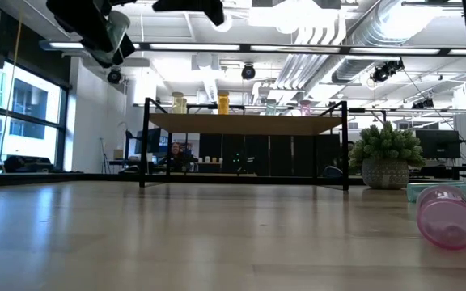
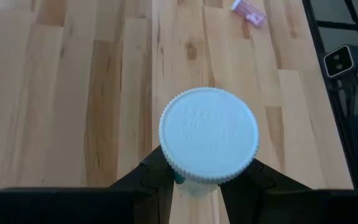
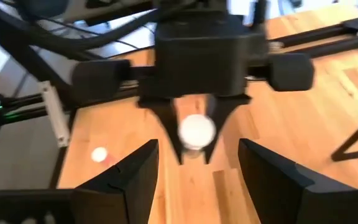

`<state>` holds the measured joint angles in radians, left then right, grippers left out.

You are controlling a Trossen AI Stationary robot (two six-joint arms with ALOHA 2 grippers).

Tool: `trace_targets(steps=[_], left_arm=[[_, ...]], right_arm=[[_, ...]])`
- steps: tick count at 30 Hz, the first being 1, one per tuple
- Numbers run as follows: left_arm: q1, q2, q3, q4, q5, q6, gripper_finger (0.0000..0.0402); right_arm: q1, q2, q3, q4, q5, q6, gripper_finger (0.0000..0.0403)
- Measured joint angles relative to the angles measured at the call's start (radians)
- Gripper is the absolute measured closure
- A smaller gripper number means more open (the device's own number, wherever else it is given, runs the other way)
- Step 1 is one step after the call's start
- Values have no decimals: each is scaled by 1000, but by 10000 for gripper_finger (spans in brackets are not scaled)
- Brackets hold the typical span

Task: Pick and place medicine bottles onto shelf by color
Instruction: Put the top blue pill bottle on the shelf aligned with the other blue pill bottle

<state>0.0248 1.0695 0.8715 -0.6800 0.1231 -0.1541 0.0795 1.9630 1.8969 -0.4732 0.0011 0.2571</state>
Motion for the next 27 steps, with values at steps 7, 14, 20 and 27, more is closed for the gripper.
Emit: trace_targets(steps=[7, 14, 20, 27], left_arm=[[-36, 0, 0, 49, -42, -18, 307], [-47, -1, 0, 105, -85, -23, 307], [-46, -1, 0, 132, -101, -27, 307], [-45, -1, 0, 198, -112, -24, 307]], right_arm=[[2, 37, 0, 33, 14, 8, 193], [2, 53, 0, 58, -2, 37, 193], [2, 52, 0, 63, -4, 57, 193], [1, 52, 0, 75, -6, 58, 193]])
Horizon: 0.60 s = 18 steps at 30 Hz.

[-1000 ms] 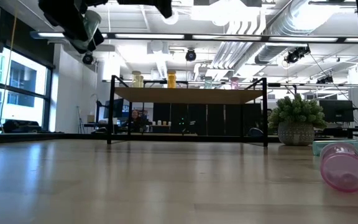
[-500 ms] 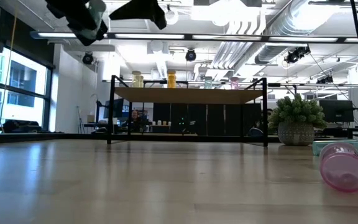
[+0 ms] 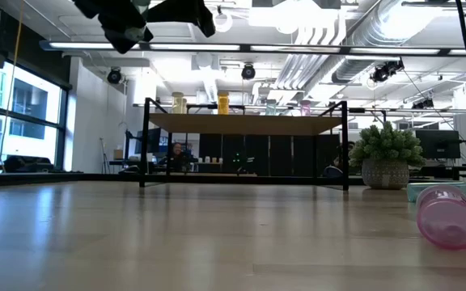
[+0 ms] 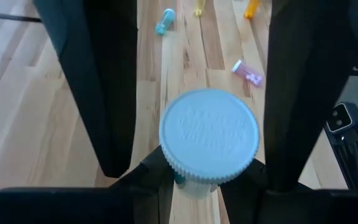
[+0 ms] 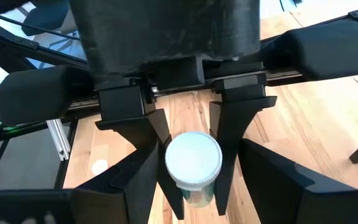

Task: Pick and place medicine bottles onto shelf by color
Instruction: Put the top blue pill bottle on the shelf aligned with the other blue pill bottle

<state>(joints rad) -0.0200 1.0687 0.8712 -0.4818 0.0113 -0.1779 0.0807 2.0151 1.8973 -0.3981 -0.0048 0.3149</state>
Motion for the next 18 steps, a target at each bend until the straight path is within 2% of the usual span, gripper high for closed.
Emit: trace_targets(steps=[5, 12, 18], left_arm=[[0, 0, 0, 4, 0, 2, 307], [1, 0, 0, 9, -1, 5, 306], [1, 0, 0, 9, -1, 5, 306]], right_arm=[[-2, 0, 0, 1, -3, 0, 202], [-2, -1, 0, 0, -13, -1, 256], [-9, -1, 0, -1, -43, 2, 281]])
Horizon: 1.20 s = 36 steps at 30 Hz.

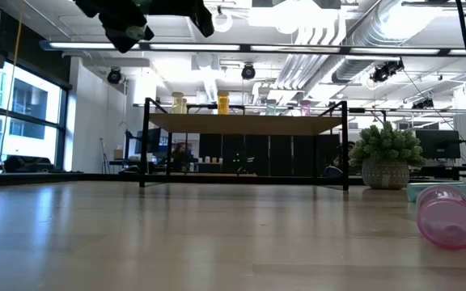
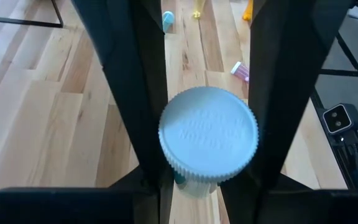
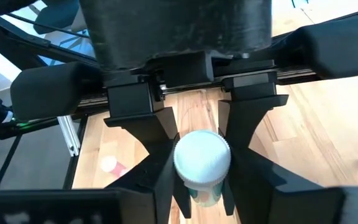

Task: Pick and place medicine bottles onto shelf by color
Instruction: Put the top blue pill bottle on the shelf aligned with the other blue pill bottle

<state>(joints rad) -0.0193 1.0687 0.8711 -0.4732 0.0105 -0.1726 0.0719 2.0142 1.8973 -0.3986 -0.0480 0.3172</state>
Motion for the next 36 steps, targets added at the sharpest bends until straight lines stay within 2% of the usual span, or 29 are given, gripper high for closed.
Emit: trace_targets(steps=[15, 23, 29, 36], left_arm=[[0, 0, 0, 0, 0, 0, 298], [0, 0, 0, 0, -2, 19, 237], [0, -13, 0, 2, -101, 19, 187], [0, -63, 0, -15, -126, 79, 165]], right_arm=[[0, 0, 1, -6, -1, 0, 296], [-5, -3, 1, -15, 11, -2, 296], [-24, -21, 1, -71, 11, -1, 297], [-33, -80, 1, -143, 61, -10, 297]])
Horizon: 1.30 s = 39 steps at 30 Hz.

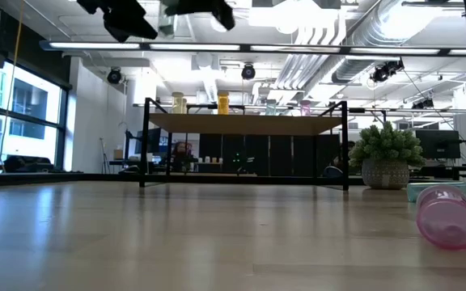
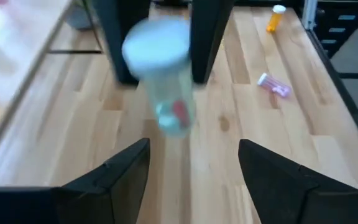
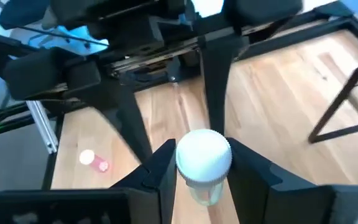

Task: Pick and place medicine bottles onto shelf by color
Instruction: Put the top blue pill bottle on the shelf aligned with the other blue pill bottle

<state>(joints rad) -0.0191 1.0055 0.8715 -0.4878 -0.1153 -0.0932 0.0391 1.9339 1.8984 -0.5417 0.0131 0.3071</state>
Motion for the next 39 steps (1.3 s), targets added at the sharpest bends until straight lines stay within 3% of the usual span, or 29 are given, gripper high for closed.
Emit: trace_targets(steps=[8, 24, 29, 34, 39], left_arm=[[26, -27, 0, 19, -99, 30, 169], [143, -29, 0, 26, -104, 71, 169], [168, -29, 0, 33, -106, 70, 170], [189, -28, 0, 60, -105, 69, 170], [214, -28, 0, 73, -106, 68, 170]], right_arm=[[-28, -109, 0, -108, 71, -47, 297], [-129, -386, 0, -220, 293, -197, 296], [-145, -439, -3, -254, 407, -290, 296], [-195, -504, -209, -195, 473, -286, 296], [-264, -585, -555, 98, 420, -220, 296]])
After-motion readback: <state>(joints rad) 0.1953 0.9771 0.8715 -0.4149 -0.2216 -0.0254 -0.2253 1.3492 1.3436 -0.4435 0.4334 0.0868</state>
